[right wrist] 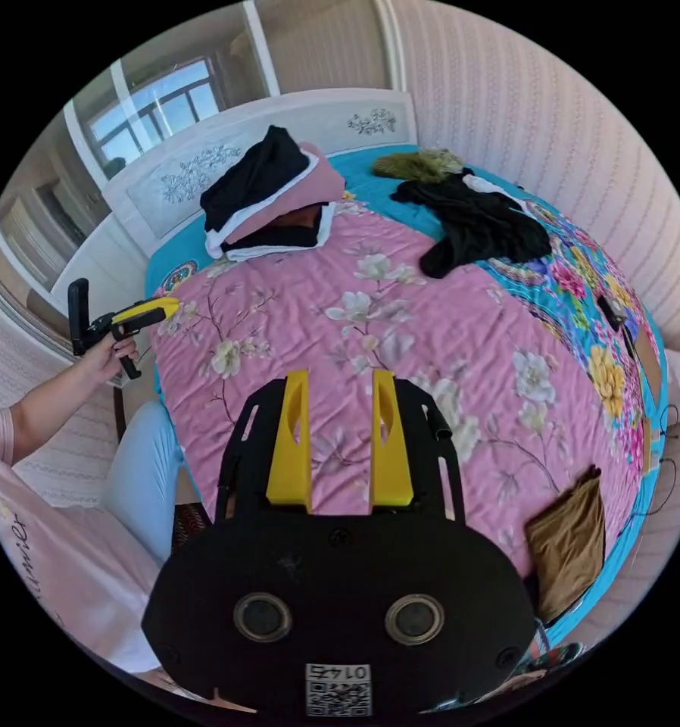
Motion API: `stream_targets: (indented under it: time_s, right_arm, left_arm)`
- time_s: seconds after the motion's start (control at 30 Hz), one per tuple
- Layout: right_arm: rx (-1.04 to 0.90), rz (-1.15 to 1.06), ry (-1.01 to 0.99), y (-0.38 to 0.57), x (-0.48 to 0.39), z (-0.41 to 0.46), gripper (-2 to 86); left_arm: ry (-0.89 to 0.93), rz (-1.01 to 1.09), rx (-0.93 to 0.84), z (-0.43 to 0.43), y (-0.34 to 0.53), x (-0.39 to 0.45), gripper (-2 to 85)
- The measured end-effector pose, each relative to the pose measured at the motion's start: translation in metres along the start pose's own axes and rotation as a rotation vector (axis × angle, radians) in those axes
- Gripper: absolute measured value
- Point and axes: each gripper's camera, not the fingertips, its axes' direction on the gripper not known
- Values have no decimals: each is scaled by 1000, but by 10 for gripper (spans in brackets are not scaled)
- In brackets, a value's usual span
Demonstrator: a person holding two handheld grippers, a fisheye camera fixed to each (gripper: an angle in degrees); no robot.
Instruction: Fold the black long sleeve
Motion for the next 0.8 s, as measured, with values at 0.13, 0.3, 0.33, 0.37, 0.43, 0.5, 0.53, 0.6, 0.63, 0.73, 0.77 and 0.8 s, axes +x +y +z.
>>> stream_targets:
  time_s: [0.13, 0.3, 0.33, 0.37, 0.43, 0.5, 0.53, 0.6, 0.63, 0.73, 0.77, 0.8]
  right_arm:
    - [-27, -66, -82, -86, -43, 40, 128]
    - [37, -126, -146, -161, -77, 58, 133]
    - [46, -106, -167, -176, -78, 65, 133]
    - [52, -74, -198, -190, -76, 73, 133]
    - [74, -1, -235, -210, -71, 85, 131]
    - [100, 91, -277, -228, -61, 98, 120]
    - [104, 169, -326, -237, -52, 107, 111]
    - [101, 274, -436, -244, -37, 117, 71]
    - [102, 333, -503, -243, -27, 121, 44]
    - [163, 354, -598, -227, -5, 113, 18]
    - [178, 339, -592, -218, 8, 105, 14]
    - [194, 338, -595, -212, 15, 101, 13]
  left_arm:
    - [-91, -84, 79, -17, -24, -56, 64]
    - [-148, -147, 140, -20, -64, -114, 68]
    - [-137, -179, 132, -18, -72, -127, 75]
    - [-133, -181, 136, -18, -78, -134, 82]
    - [-131, -147, 148, -16, -85, -137, 90]
    - [-136, -115, 122, -14, -90, -138, 93]
    - [-139, -90, 104, -14, -92, -138, 88]
    - [-122, -60, 94, -19, -91, -139, 66]
    - [-103, -65, 80, -25, -90, -140, 27]
    - [-49, -46, 144, -51, -86, -134, -5]
    - [-55, -7, 166, -63, -85, -127, -8]
    - [-72, 10, 173, -69, -85, -122, -8]
